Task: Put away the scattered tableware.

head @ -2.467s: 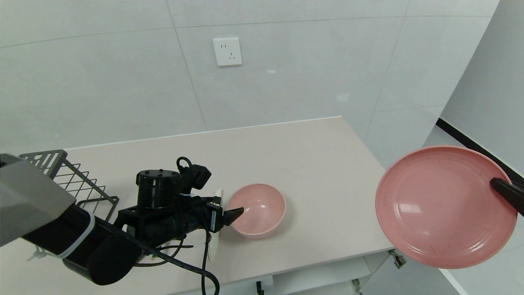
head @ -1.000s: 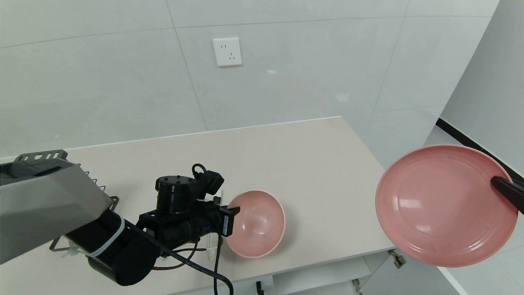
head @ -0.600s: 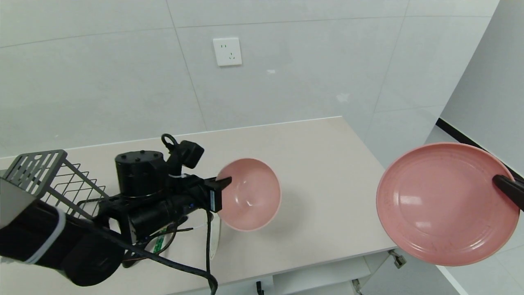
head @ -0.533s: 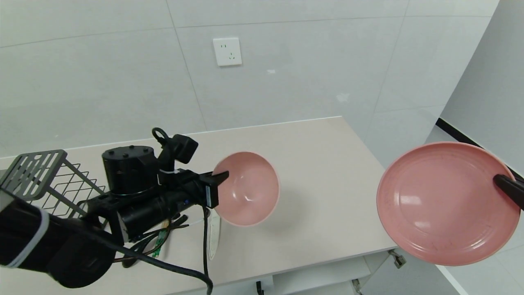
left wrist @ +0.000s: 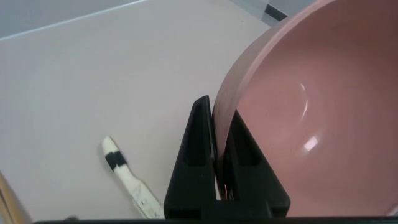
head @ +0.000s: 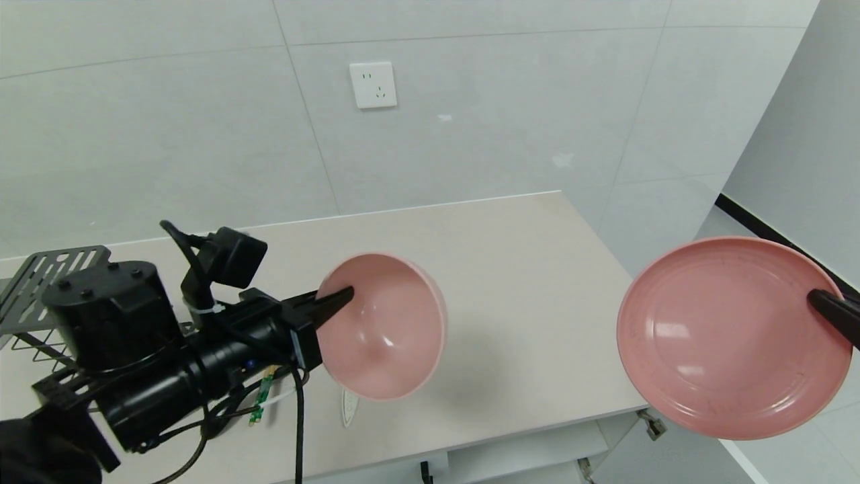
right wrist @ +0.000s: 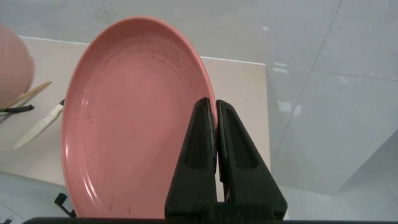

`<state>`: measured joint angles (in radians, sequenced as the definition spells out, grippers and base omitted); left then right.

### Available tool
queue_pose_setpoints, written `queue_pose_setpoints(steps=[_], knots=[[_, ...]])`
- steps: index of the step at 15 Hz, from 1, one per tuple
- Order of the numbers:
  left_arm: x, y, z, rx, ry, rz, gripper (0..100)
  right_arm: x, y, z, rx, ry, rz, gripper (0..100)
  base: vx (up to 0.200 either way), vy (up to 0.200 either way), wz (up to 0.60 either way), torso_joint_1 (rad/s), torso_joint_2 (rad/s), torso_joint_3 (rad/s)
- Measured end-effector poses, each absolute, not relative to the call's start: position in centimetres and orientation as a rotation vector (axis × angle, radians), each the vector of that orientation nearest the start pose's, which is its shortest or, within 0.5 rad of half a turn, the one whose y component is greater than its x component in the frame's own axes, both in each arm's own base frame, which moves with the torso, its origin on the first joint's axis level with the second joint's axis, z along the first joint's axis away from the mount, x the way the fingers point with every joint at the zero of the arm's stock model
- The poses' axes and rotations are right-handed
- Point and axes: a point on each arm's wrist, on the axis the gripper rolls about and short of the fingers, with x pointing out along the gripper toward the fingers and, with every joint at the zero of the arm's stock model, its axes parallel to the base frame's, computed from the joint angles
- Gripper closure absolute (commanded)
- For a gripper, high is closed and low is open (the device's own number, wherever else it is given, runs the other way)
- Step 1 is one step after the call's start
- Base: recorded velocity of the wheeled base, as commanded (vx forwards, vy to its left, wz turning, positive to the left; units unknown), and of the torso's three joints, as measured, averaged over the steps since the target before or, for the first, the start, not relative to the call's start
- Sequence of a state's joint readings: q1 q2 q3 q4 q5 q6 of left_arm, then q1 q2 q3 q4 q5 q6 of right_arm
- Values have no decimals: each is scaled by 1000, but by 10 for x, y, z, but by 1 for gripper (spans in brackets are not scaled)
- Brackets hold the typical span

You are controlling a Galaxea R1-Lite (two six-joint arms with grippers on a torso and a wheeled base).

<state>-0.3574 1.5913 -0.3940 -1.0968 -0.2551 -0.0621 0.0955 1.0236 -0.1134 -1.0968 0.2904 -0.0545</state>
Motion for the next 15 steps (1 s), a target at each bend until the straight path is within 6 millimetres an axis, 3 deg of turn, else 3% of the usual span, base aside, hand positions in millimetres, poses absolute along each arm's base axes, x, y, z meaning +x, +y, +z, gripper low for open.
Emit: queue_pose_setpoints(steps=[7,11,15], knots=[[180,-75,147,-146,133,-619,100,113,22,194,-1,-238,438,100,0,0,0,0,0,0],[169,-76,151,-220,71,-676,100,111,27,200,199,-228,509,100,0,0,0,0,0,0],[155,-87,151,-176,34,-745,100,110,29,201,212,-229,537,100,0,0,0,0,0,0]])
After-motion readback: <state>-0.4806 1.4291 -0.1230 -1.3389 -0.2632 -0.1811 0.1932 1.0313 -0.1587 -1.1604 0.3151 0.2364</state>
